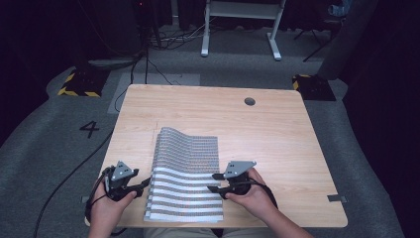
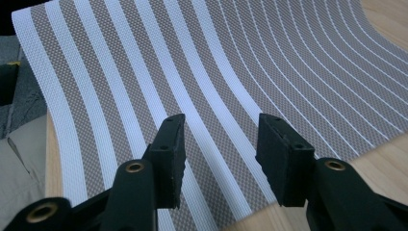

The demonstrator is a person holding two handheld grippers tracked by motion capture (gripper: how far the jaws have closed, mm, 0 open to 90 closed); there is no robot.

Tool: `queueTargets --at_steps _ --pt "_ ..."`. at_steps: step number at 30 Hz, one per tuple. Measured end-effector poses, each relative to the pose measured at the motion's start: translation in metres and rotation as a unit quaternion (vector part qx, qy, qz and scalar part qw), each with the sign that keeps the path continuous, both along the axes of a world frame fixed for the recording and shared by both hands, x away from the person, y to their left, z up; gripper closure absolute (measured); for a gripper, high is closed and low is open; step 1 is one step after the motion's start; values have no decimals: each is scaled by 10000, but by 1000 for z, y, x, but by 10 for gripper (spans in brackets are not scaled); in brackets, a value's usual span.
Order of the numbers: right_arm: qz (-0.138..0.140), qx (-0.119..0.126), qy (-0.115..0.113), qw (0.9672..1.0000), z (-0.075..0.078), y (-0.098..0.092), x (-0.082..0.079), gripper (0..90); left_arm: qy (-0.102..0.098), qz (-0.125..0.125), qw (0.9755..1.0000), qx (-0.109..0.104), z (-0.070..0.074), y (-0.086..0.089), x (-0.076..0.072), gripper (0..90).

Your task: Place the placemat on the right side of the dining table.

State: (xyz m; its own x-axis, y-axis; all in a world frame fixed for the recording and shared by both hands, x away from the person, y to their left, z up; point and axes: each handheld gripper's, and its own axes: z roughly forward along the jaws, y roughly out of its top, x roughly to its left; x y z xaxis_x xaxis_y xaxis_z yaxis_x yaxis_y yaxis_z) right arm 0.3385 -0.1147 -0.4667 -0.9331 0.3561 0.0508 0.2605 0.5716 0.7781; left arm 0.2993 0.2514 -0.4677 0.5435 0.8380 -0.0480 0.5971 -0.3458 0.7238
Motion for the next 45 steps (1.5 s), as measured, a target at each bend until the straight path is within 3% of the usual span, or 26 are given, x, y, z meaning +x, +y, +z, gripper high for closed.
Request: queueTargets --at_steps 6,8,10,13,14,16,19,24,28,34,39,43,45 --pt "123 25 25 9999 2 18 6 534 258 99 9996 16 -4 -3 8 402" --pt "154 -22 107 9998 2 23 9 523 248 168 9994 -190 -3 -3 9 395" --pt "136 -100 207 9996 2 29 11 516 220 189 9993 -236 -2 -3 10 381" --pt "186 -164 196 9995 2 38 15 508 190 129 9997 -85 -1 -5 11 387" --pt "233 -87 147 9996 2 43 17 504 170 114 9998 -29 0 -6 11 386" --pt "241 -112 183 9995 2 48 19 493 57 76 9999 -99 2 -8 12 376" --pt "352 -164 154 9991 1 57 24 474 -14 -24 10000 -5 4 -14 15 376" --pt "422 -149 211 9988 0 69 28 454 57 -175 9998 65 2 -20 18 377" --pt "463 -16 329 9984 -2 77 26 438 76 -305 9995 -39 -1 -24 19 382" --pt "657 122 312 9973 -2 89 25 404 115 -455 9989 29 -5 -33 19 386" --pt "867 -40 185 9961 -12 95 28 367 149 -522 9982 259 -8 -43 19 364" --pt "902 -89 225 9956 -17 98 28 360 -1 -523 9967 614 -4 -50 17 364" --pt "986 -74 98 9950 -18 98 30 360 -101 -490 9961 722 -2 -54 16 354"
